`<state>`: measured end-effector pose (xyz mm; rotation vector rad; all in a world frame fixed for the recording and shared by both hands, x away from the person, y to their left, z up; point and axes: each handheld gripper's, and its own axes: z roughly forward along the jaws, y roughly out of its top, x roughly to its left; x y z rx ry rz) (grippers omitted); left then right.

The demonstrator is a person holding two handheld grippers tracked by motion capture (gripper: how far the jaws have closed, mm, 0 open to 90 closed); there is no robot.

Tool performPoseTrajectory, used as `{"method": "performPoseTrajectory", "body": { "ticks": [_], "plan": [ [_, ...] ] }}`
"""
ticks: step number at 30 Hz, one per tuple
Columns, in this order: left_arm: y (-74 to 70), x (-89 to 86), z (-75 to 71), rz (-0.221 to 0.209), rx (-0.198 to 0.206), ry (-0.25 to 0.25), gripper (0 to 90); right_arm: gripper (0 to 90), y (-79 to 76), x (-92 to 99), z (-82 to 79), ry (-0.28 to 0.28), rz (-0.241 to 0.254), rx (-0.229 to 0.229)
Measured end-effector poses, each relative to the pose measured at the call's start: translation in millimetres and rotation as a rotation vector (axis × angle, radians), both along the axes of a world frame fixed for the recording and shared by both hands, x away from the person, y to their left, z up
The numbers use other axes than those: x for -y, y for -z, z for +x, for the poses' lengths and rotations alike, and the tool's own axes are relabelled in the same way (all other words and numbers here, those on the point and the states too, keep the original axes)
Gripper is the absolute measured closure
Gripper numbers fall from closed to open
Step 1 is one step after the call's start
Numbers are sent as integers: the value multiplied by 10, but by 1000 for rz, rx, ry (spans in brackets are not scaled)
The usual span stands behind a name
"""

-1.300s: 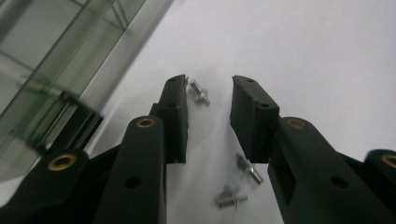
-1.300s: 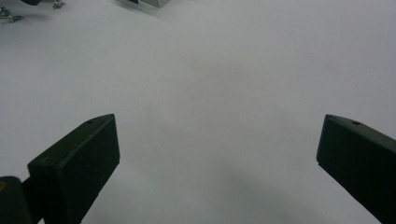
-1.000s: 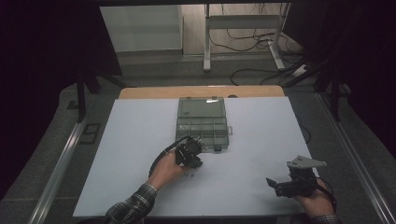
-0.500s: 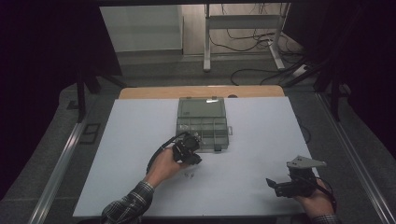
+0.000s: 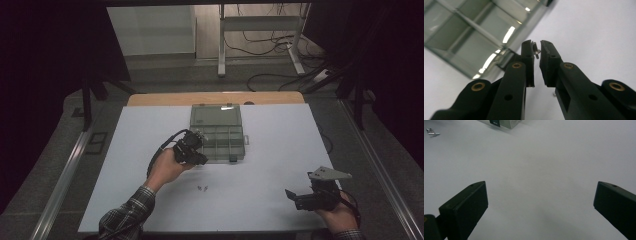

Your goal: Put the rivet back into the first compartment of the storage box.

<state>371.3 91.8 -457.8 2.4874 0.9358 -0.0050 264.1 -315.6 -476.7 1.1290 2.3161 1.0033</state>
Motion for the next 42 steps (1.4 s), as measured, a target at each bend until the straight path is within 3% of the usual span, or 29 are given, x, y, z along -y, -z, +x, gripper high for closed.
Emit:
{"method": "performPoseTrajectory", "body": {
  "ticks": [13, 19, 29, 42],
  "plan": [
    [-125, -206, 292, -26, 18, -84, 818, 0, -28, 10, -4, -3, 23, 21],
    [-130, -261, 432, -14, 31, -107, 817, 0, -20, -4, -1, -15, 22, 14],
    [-71, -286, 648, -17, 62, -170, 816, 0, -8, -9, 7, -13, 11, 4],
    [118, -258, 848, -10, 60, -220, 816, 0, 1, -17, 12, -17, 6, -3]
  ]
}}
